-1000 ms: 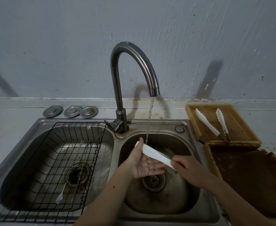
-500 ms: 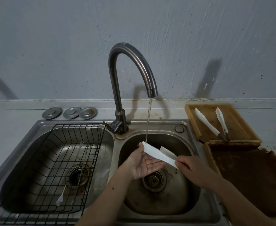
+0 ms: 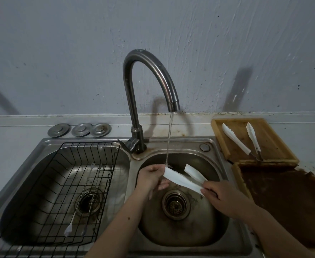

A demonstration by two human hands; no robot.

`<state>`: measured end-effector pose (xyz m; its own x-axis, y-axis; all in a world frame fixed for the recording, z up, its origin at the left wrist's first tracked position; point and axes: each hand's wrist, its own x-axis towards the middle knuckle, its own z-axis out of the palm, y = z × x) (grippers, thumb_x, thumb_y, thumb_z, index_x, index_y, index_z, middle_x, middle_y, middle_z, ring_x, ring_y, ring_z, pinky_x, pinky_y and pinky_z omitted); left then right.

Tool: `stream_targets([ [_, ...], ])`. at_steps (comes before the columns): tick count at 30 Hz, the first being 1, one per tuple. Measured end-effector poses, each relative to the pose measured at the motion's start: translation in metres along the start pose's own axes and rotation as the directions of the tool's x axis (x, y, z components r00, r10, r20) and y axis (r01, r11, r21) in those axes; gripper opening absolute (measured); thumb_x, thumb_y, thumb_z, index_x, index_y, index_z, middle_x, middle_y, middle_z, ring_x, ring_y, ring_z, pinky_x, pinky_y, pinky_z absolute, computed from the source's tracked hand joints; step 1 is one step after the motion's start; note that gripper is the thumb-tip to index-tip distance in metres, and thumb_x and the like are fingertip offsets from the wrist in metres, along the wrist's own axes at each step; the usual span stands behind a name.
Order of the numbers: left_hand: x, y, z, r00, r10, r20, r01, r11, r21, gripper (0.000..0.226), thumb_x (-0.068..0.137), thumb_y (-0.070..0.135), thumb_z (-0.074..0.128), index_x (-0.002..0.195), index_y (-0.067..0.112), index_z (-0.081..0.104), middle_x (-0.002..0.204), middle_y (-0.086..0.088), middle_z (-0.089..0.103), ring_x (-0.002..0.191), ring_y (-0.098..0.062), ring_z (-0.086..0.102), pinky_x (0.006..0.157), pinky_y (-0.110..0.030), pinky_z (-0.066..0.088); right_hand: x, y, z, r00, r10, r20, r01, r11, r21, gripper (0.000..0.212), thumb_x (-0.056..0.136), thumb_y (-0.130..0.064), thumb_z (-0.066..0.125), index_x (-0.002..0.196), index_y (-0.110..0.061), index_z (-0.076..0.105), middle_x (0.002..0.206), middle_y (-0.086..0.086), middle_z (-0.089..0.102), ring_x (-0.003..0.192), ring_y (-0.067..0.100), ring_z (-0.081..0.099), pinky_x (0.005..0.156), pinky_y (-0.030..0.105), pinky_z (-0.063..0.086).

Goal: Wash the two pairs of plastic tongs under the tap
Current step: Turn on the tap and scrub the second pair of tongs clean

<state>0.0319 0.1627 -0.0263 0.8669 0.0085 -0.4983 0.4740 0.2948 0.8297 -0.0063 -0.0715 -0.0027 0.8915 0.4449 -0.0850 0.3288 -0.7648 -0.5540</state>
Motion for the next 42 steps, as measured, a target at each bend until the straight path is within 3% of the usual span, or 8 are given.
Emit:
stream_targets([
  [7,-0.005,0.016,0.002,0.998,0.057,0.023,-0.059,0.994,0.089,0.018,0.094,0.015,0.051,0.087,0.004,0.063,0.089,-0.021,0.071,0.054,-0.021,0.069,0.04,-0.02,0.049,-0.007,0.001,-0.003,0.991,-0.048,-0.121,0.054,0.998,0.044,0.009,0.09,-0.032,0.054,0.089,-0.041,0.056,0.079,-0.019,0.062,0.075,-0.005,0.058,0.068,0.015,0.045],
  [10,-0.006,0.023,0.005,0.995,0.1,0.019,-0.101,0.993,0.062,0.018,0.095,0.012,0.049,0.084,0.006,0.063,0.073,-0.012,0.074,0.052,-0.019,0.07,0.042,-0.022,0.053,-0.005,0.006,-0.002,0.924,-0.009,-0.383,0.037,0.997,0.068,0.036,0.083,-0.03,0.065,0.117,-0.032,0.054,0.132,-0.016,0.045,0.123,-0.004,0.04,0.098,0.018,0.035],
  [12,-0.008,0.026,0.007,0.989,0.144,0.014,-0.145,0.988,0.045,0.017,0.094,0.01,0.05,0.084,0.004,0.062,0.069,-0.01,0.073,0.049,-0.016,0.068,0.044,-0.022,0.055,-0.001,0.005,-0.007,0.891,0.093,-0.445,-0.046,0.992,0.116,0.056,0.079,-0.034,0.069,0.13,-0.027,0.046,0.142,-0.012,0.034,0.131,0.005,0.03,0.104,0.028,0.031],
  [15,-0.009,0.027,0.01,0.972,0.235,0.024,-0.236,0.97,0.065,0.017,0.093,0.006,0.05,0.081,0.005,0.063,0.066,-0.005,0.073,0.046,-0.01,0.065,0.047,-0.02,0.056,0.006,0.0,-0.011,0.903,0.351,-0.246,-0.278,0.917,0.287,0.057,0.085,-0.05,0.05,0.132,-0.019,0.04,0.12,-0.01,0.045,0.111,0.007,0.048,0.089,0.029,0.042],
  [18,-0.011,0.026,0.011,0.952,0.302,0.044,-0.304,0.949,0.084,0.018,0.092,0.002,0.051,0.079,0.007,0.064,0.063,-0.003,0.074,0.051,-0.012,0.067,0.049,-0.021,0.057,0.014,-0.001,-0.01,0.884,0.461,-0.08,-0.411,0.846,0.34,0.036,0.094,-0.044,0.034,0.098,-0.016,0.056,0.077,-0.001,0.059,0.067,0.012,0.06,0.057,0.021,0.045],
  [28,-0.006,0.021,0.018,0.986,0.165,-0.014,-0.16,0.933,-0.323,0.024,0.091,0.005,0.053,0.11,-0.007,0.061,0.095,-0.022,0.067,0.075,-0.022,0.068,0.062,-0.022,0.059,0.028,-0.01,-0.011,0.78,0.473,-0.409,-0.344,0.871,0.351,0.007,0.093,-0.024,0.051,0.092,-0.017,0.049,0.075,-0.001,0.056,0.061,0.009,0.056,0.051,0.02,0.039],
  [36,-0.003,0.021,0.017,0.965,0.211,-0.155,-0.197,0.976,0.096,0.018,0.084,-0.003,0.061,0.099,0.003,0.069,0.077,-0.01,0.071,0.059,-0.013,0.067,0.051,-0.019,0.054,0.028,-0.006,-0.006,0.811,0.467,-0.351,-0.354,0.871,0.34,0.006,0.093,-0.022,0.052,0.087,-0.02,0.053,0.067,-0.008,0.053,0.061,0.003,0.054,0.049,0.014,0.034],
  [42,-0.014,0.034,0.018,0.907,0.376,-0.192,-0.253,0.848,0.466,0.016,0.065,0.008,0.081,0.075,0.018,0.073,0.048,0.01,0.062,0.042,-0.003,0.055,0.043,-0.01,0.044,0.024,-0.001,0.004,0.813,0.463,-0.352,-0.301,0.853,0.427,0.01,0.092,-0.021,0.053,0.089,-0.029,0.049,0.069,-0.011,0.054,0.065,0.003,0.055,0.053,0.015,0.034],
])
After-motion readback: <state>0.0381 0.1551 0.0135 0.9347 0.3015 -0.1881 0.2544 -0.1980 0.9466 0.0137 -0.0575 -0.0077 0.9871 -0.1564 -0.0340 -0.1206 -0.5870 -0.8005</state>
